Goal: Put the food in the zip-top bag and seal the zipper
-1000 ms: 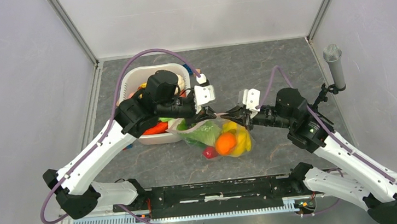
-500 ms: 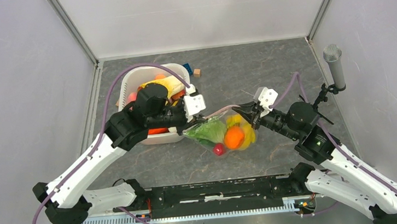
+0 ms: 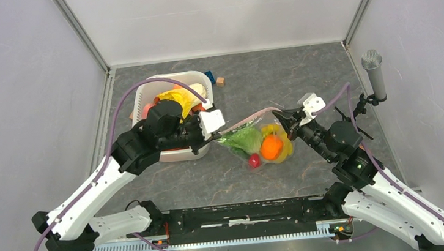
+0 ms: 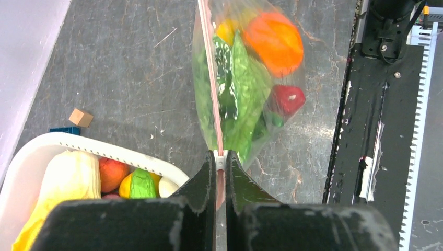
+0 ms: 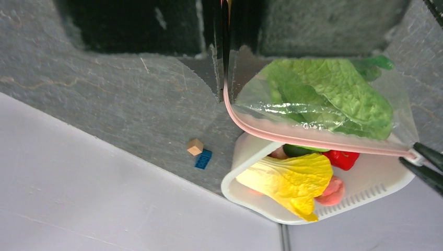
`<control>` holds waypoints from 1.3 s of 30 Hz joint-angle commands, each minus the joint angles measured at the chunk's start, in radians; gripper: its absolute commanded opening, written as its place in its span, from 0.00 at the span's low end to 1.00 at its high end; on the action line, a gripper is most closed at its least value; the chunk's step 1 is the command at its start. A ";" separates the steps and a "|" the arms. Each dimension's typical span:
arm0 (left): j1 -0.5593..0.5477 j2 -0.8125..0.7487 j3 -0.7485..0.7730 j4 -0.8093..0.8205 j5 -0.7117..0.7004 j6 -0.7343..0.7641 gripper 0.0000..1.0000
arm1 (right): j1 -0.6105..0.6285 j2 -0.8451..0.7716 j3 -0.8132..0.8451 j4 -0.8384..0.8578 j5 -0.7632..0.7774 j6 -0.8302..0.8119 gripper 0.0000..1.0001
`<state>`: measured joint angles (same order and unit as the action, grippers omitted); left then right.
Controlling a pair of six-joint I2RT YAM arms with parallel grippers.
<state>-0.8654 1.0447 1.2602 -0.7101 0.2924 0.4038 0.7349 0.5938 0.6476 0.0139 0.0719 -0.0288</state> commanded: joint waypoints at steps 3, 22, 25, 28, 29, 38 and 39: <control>0.009 -0.070 -0.042 -0.047 -0.048 -0.023 0.02 | -0.012 -0.025 0.002 0.094 0.180 0.023 0.00; 0.047 -0.148 -0.136 0.078 -0.106 -0.159 0.86 | -0.014 0.053 0.004 0.140 0.152 0.064 0.00; 0.055 -0.183 -0.165 0.120 -0.173 -0.211 0.98 | -0.012 0.074 0.012 0.152 0.158 0.063 0.00; 0.075 -0.245 -0.211 0.189 -0.229 -0.253 1.00 | -0.013 0.127 0.068 0.134 0.166 0.047 0.00; 0.084 -0.267 -0.223 0.211 -0.241 -0.268 1.00 | -0.013 0.148 0.097 0.119 0.178 0.041 0.00; 0.109 -0.331 -0.231 0.260 -0.333 -0.344 1.00 | -0.022 0.394 0.409 0.031 0.263 -0.095 0.00; 0.109 -0.331 -0.233 0.263 -0.344 -0.349 1.00 | -0.027 0.421 0.458 0.013 0.262 -0.115 0.00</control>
<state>-0.7628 0.7132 1.0245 -0.5125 0.0200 0.1295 0.7231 0.9504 0.9043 -0.0025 0.2779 -0.0410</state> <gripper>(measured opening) 0.994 0.013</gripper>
